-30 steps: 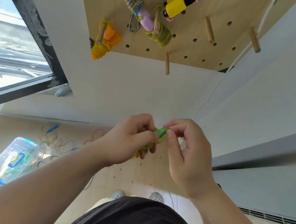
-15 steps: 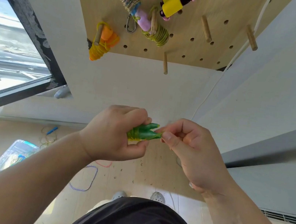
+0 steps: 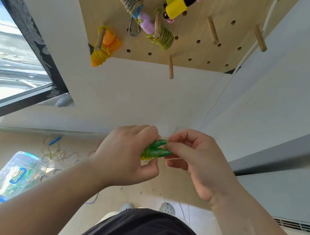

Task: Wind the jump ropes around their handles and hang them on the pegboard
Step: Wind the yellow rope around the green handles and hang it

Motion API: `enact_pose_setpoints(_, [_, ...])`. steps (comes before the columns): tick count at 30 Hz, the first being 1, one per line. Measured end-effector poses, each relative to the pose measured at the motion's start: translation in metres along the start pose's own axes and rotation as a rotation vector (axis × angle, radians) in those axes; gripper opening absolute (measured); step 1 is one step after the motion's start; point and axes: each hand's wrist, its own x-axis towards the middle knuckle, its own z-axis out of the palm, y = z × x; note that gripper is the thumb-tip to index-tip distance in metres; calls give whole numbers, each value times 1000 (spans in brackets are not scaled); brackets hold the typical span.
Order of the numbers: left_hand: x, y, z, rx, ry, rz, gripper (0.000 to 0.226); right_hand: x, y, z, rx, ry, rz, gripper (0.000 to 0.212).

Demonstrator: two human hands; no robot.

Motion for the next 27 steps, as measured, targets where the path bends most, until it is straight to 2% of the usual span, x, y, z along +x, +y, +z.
enact_pose_setpoints(2, [-1,4,5,7,-18,-94,34,-1,4,9,-73,99,-75,23])
enact_pose_setpoints(5, [-2,6,6,-109,-63,-229,45,1,11,17,-54,137,-117,39])
enact_pose_setpoints(9, [0,6,7,-446,-54,-472,17,7,16,17,-82,150,-141,42])
enact_pose_setpoints(14, [8,8,13,-663,-55,-663,12,13,20,19,31,146,-251,38])
enact_pose_setpoints(17, [10,12,16,-804,55,-746,9,17,18,16,1,134,-259,43])
enact_pose_setpoints(20, [10,14,18,-843,128,-795,9,20,14,10,-126,103,-193,45])
enact_pose_setpoints(24, [10,14,20,-857,134,-821,9,23,5,0,-334,44,-169,38])
enact_pose_setpoints(27, [11,15,22,-904,142,-844,17,29,1,-6,-365,8,-170,38])
